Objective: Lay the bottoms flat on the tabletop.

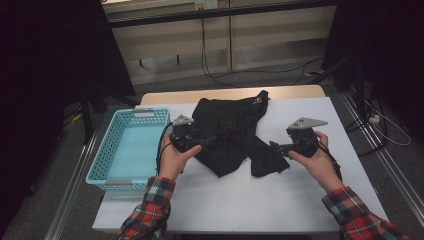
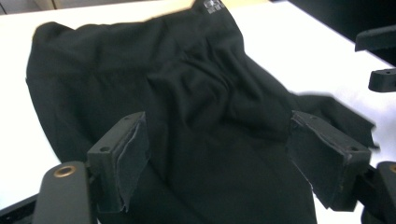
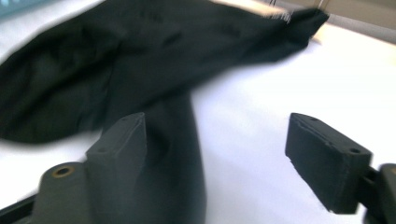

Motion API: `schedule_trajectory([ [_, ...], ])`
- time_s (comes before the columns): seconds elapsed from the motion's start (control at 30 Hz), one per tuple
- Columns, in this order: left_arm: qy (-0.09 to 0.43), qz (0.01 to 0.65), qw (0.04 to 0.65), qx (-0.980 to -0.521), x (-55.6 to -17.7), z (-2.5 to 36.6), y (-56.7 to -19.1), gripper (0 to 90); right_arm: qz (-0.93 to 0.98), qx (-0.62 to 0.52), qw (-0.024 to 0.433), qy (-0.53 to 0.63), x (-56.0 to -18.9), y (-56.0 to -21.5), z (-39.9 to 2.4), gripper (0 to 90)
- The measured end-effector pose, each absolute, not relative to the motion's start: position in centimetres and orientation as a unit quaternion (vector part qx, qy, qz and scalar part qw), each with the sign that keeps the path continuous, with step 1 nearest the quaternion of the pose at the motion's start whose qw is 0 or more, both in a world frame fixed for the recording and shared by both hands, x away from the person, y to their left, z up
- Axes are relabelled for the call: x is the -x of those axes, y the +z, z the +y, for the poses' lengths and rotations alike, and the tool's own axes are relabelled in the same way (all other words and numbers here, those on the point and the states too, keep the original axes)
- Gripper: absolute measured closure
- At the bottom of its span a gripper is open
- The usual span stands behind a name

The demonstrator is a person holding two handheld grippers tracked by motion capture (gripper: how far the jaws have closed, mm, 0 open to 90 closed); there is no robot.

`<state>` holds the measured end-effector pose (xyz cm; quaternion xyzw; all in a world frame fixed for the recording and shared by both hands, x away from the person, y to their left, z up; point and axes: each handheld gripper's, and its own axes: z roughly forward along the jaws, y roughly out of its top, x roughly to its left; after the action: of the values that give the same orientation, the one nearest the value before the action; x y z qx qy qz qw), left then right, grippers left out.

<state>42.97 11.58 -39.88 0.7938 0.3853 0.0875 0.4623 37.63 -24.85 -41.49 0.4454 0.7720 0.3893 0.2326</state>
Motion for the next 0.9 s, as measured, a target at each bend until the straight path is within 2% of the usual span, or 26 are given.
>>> schedule_trajectory([
  [0.3, 0.106, 0.358, 0.446, -0.813, -40.2, 12.3, -40.8, 18.2, 0.773, -0.459, 0.225, 0.375, -35.4, -43.3, -25.7, 21.7],
  [0.4, 0.103, 0.358, 0.452, -0.811, -39.9, 12.4, -40.9, 17.8, 0.776, -0.459, 0.223, 0.370, -34.9, -43.7, -25.7, 27.3],
  [0.47, 0.105, 0.354, 0.450, -0.813, -39.7, 12.4, -41.0, 17.7, 0.777, -0.456, 0.221, 0.374, -34.5, -43.7, -25.7, 35.6],
  [0.53, 0.107, 0.351, 0.447, -0.816, -39.6, 12.4, -41.2, 17.7, 0.776, -0.454, 0.222, 0.379, -34.3, -43.5, -25.8, 38.7],
  [0.6, 0.106, 0.352, 0.448, -0.815, -39.5, 12.5, -41.3, 17.7, 0.774, -0.453, 0.225, 0.380, -34.3, -43.4, -25.9, 47.8],
  [0.73, 0.109, 0.351, 0.446, -0.816, -39.5, 12.6, -41.3, 17.6, 0.779, -0.448, 0.219, 0.379, -34.2, -43.5, -25.8, 58.2],
  [0.9, 0.108, 0.350, 0.446, -0.817, -39.4, 12.5, -41.4, 17.6, 0.795, -0.430, 0.212, 0.370, -34.1, -43.8, -25.0, 66.2],
])
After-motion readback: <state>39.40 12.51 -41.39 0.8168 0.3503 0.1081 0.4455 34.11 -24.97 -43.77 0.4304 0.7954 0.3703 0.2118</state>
